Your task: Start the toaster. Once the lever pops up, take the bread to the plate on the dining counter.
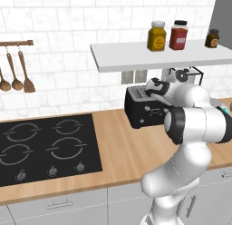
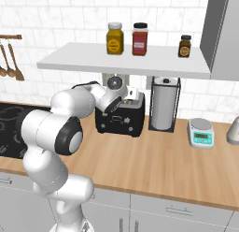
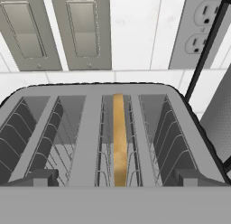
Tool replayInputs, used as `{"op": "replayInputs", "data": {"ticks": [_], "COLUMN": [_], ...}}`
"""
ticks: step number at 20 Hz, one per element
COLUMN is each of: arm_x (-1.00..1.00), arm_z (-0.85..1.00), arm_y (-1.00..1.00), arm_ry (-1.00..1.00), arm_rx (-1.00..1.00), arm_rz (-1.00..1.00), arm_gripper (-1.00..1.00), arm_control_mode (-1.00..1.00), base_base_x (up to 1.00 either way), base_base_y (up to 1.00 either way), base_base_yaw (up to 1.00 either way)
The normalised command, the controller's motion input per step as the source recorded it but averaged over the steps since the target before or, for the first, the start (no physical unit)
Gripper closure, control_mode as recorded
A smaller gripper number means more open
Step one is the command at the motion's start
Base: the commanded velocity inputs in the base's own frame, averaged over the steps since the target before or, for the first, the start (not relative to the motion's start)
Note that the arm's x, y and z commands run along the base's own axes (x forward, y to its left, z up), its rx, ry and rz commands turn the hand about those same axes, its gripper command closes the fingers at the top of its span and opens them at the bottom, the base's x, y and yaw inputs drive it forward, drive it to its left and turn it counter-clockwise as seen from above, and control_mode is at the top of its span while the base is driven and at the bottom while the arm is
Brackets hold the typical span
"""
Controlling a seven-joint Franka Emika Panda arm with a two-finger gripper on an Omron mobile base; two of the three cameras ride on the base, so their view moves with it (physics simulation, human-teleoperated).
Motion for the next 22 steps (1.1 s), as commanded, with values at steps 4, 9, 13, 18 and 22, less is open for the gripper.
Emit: {"op": "replayInputs", "data": {"ticks": [4,9,13,18,22], "arm_x": [0.0,0.0,0.0,0.0,0.0], "arm_z": [0.0,0.0,0.0,0.0,0.0], "arm_y": [0.0,0.0,0.0,0.0,0.0], "arm_ry": [0.0,0.0,0.0,0.0,0.0], "arm_rx": [0.0,0.0,0.0,0.0,0.0], "arm_rz": [0.0,0.0,0.0,0.0,0.0], "arm_gripper": [-1.0,-1.0,-1.0,-1.0,-1.0], "arm_control_mode": [-1.0,-1.0,-1.0,-1.0,-1.0], "base_base_x": [0.0,0.0,0.0,0.0,0.0], "base_base_y": [0.0,0.0,0.0,0.0,0.0], "base_base_yaw": [0.0,0.0,0.0,0.0,0.0]}}
